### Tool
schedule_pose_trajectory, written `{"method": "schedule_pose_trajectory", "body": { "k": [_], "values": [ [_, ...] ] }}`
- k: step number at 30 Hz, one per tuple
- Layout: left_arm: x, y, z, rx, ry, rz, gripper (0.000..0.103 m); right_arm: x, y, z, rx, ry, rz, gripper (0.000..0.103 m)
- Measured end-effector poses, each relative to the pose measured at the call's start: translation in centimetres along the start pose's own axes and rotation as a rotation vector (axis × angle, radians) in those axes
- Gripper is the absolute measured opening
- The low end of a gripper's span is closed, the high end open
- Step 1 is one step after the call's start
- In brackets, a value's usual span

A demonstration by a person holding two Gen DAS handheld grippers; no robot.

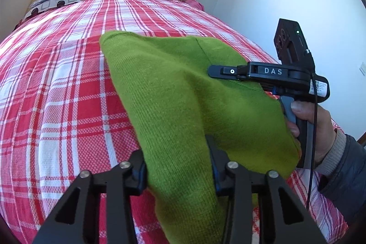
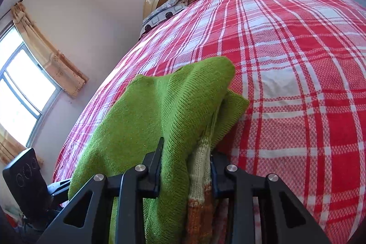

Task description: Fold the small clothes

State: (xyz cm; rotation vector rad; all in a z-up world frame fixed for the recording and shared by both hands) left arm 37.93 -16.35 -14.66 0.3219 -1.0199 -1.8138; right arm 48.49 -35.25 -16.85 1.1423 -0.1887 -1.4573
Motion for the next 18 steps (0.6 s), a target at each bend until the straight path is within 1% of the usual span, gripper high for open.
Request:
{"method": "schedule_pose_trajectory", "body": {
  "k": [2,4,10,18],
  "values": [
    [0.1,0.0,0.6,-0.008,0.007,-0.014,0.04,-0.9,-0.3,0.7,0.009,0.002,0.005,0.032],
    [0.2,-0.1,1.5,0.0,0.007,-0.022,0.038,-1.8,-0.6,1.5,0.013,0.01,0.008,0.032],
    [0.0,-0.3,4.2,0.027,0.007,-0.007,0.037,-4.4,-1.9,2.4,0.002,0.032,0.012,0.032],
    [-1.6,-1.5,8.6,0.049,0.05,0.014,0.037,-10.3,-3.8,2.2,-0.021,0.106,0.054,0.032]
  ]
}}
Point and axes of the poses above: each gripper's, at about its wrist camera, not at the fingertips, and z roughly against the way its jaws point, x to its right, y to its top, the point moved 6 cm from there along -z, roughly the way its jaws point, and after that the axes turned 8 degrees about x, right-handed, at the moved point
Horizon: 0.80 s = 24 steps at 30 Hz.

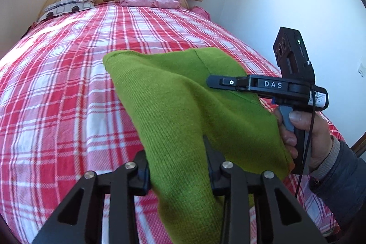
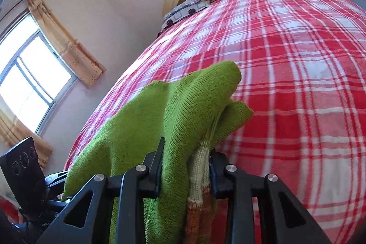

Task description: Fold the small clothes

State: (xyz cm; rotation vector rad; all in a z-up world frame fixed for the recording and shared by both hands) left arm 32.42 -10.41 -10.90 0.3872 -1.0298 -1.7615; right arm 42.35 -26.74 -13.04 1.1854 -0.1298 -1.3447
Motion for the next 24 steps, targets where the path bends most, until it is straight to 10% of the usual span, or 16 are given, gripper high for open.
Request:
{"method": "schedule_pose_trajectory", "body": {
  "k": [24],
  "values": [
    [-7.4,-3.8,10.4,0.085,0.167,0.074,0.037,-14.7,-4.3,-5.0,-0.058,0.166,0.107,0.032]
  ]
}}
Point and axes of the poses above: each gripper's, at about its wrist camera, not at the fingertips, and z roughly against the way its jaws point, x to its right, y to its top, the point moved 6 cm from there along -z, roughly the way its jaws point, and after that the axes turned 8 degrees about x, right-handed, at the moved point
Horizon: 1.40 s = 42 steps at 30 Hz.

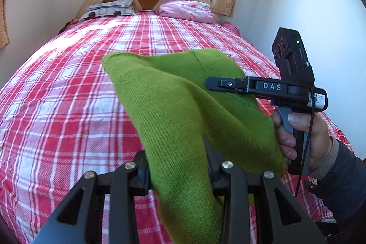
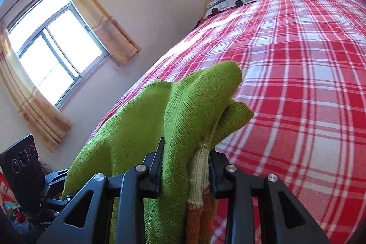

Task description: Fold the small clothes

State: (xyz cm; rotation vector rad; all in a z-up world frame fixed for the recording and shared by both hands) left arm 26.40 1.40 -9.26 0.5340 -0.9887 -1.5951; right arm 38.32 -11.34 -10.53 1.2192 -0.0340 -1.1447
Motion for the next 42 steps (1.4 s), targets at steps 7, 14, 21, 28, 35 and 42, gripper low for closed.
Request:
{"method": "schedule_pose_trajectory", "body": {
  "k": [7,14,21,28,35,42],
  "values": [
    [-2.5,-1.0,2.6,0.009,0.048,0.009,0.037,-3.6,-0.9,-2.3,-0.023,0.049,0.033,0.032],
    [-4.8,-1.9,4.5,0.018,0.094,0.027,0.037,-6.6,-1.7,-4.8,-0.05,0.085,0.042,0.032],
    [-6.9,-2.6,6.0,0.029,0.141,0.049,0.036,-9.4,-2.3,-7.6,-0.078,0.122,0.048,0.032],
    [-9.1,-3.6,6.9,0.025,0.174,0.078,0.036,-11.0,-3.2,-10.6,-0.127,0.143,0.05,0.032],
    [-10.6,-4.8,7.8,0.021,0.193,0.103,0.036,-12.6,-4.3,-12.5,-0.161,0.167,0.059,0.032],
    [-11.7,-6.9,8.3,0.022,0.229,0.119,0.037,-14.1,-5.9,-14.3,-0.203,0.172,0.076,0.032]
  ]
}}
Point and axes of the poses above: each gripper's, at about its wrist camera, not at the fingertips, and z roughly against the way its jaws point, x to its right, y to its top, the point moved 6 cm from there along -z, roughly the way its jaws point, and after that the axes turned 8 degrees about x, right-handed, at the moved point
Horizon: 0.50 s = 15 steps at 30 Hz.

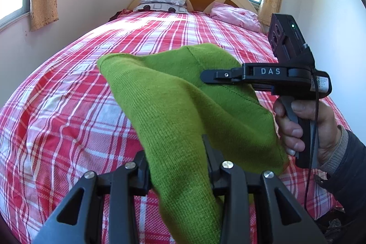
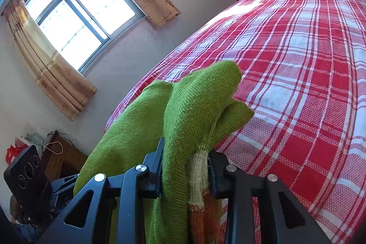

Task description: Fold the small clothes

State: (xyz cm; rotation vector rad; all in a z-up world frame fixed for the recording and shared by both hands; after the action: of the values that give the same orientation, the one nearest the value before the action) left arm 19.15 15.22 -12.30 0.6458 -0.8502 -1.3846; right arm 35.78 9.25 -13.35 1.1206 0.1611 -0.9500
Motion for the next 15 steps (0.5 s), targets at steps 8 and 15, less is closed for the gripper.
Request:
{"method": "schedule_pose_trajectory", "body": {
  "k": [8,15],
  "values": [
    [-1.5,-1.5,0.0,-0.023,0.011,0.028,0.037,-0.8,-0.8,-2.0,-0.033,0.007,0.004,0.032],
    [-1.8,-2.8,-0.5,-0.035,0.029,0.013,0.037,-0.3,-1.2,-2.5,-0.044,-0.001,-0.018,0.032]
  ]
}}
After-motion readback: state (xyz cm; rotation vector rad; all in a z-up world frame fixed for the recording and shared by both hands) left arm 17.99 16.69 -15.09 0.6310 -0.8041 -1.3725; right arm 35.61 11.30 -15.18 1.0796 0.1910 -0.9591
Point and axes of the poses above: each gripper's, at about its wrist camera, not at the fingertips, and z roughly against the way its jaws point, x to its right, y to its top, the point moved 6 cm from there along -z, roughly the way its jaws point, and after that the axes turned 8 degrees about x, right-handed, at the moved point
